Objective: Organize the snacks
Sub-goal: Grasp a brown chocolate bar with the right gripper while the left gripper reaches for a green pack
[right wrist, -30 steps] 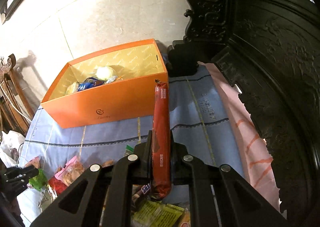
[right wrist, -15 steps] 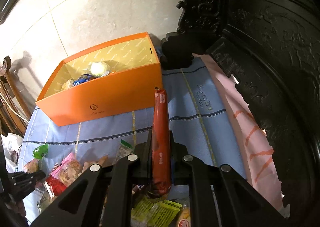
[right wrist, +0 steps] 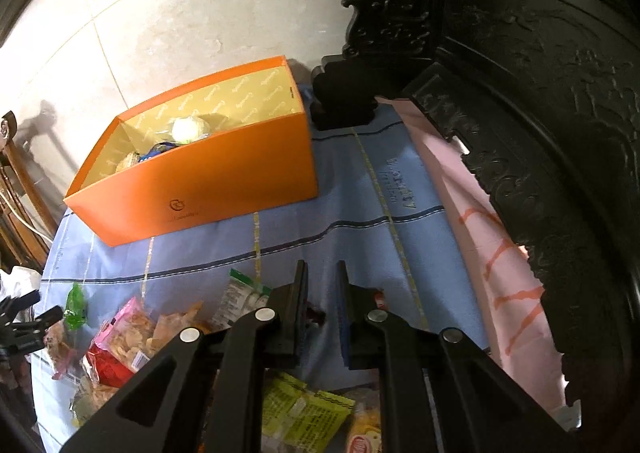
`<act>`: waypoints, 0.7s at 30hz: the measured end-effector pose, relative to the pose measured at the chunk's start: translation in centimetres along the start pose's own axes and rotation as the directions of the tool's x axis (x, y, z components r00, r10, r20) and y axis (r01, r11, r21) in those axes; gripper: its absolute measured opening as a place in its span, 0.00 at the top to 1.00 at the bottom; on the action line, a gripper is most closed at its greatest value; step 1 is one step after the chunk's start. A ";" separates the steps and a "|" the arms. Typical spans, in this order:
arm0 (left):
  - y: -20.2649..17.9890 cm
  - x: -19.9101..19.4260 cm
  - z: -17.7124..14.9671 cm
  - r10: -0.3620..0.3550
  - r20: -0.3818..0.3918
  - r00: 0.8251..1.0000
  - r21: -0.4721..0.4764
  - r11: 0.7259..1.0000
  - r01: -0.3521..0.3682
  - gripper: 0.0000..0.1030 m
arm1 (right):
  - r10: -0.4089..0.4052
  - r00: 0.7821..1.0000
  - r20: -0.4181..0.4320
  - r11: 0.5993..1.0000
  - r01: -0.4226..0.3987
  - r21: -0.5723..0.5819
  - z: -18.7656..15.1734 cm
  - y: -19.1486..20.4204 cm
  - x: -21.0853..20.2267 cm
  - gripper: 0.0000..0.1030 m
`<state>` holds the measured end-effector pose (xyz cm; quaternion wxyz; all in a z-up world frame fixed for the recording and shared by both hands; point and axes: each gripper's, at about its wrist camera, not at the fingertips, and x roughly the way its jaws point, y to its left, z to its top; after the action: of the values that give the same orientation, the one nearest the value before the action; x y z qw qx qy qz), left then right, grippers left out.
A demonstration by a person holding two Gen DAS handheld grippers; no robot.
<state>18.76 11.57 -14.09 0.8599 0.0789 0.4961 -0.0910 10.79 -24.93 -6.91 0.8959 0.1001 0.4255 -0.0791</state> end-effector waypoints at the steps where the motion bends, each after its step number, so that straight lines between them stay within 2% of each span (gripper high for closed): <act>1: -0.1 0.7 0.1 -0.005 -0.007 1.000 0.016 1.000 0.005 0.10 | -0.002 1.000 0.001 1.000 0.002 -0.006 0.0 0.1 0.1 0.88; 2: -0.3 1.3 0.1 -0.027 -0.018 0.999 0.029 0.999 0.028 0.21 | -0.010 1.000 0.002 1.000 0.010 -0.010 0.0 0.3 0.2 0.89; 4: -0.7 3.2 0.1 -0.095 -0.102 0.990 0.040 0.994 0.100 0.45 | 0.011 1.000 -0.011 1.000 -0.011 0.005 0.0 0.0 0.5 0.88; 5: -1.1 3.7 0.0 -0.089 -0.130 0.987 0.050 0.994 0.096 0.39 | 0.019 0.999 -0.026 1.000 -0.019 0.010 0.0 -0.4 0.7 0.68; 6: -1.7 4.0 -0.3 -0.047 -0.138 0.989 0.083 0.995 0.059 0.28 | 0.008 0.999 -0.034 1.000 -0.007 0.019 -0.1 -1.0 0.8 0.46; 7: -2.1 3.9 -0.6 -0.027 -0.124 0.992 0.109 0.993 0.040 0.23 | -0.026 0.999 -0.025 0.998 0.028 0.050 -0.4 -2.0 0.8 0.14; 10: -3.4 3.7 -1.2 0.001 -0.077 0.997 0.181 0.983 0.013 0.07 | -0.086 0.995 -0.049 0.985 0.093 0.144 -1.7 -5.2 1.2 0.10; 13: -3.9 4.2 -1.6 0.044 -0.061 0.997 0.205 0.978 -0.031 0.04 | -0.169 0.982 -0.089 0.969 0.182 0.165 -3.1 -7.3 2.1 0.10; 17: -3.1 4.7 -1.5 0.001 -0.077 0.997 0.141 0.990 0.010 0.04 | -0.237 0.964 -0.121 0.959 0.252 0.129 -4.5 -8.2 3.6 0.07; 20: -2.6 5.0 -1.7 -0.040 -0.080 0.996 0.095 0.994 0.047 0.04 | -0.187 0.977 -0.102 0.974 0.198 0.108 -4.5 -7.8 5.0 0.07; 21: -2.5 5.0 -1.7 -0.058 -0.085 0.995 0.081 0.995 0.065 0.09 | -0.167 0.982 -0.093 0.979 0.176 0.098 -4.5 -7.5 5.7 0.07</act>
<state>19.21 9.15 -19.37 0.8315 0.1031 0.5290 -0.1347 9.25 -31.41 -14.95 0.8605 0.1134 0.4650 -0.1743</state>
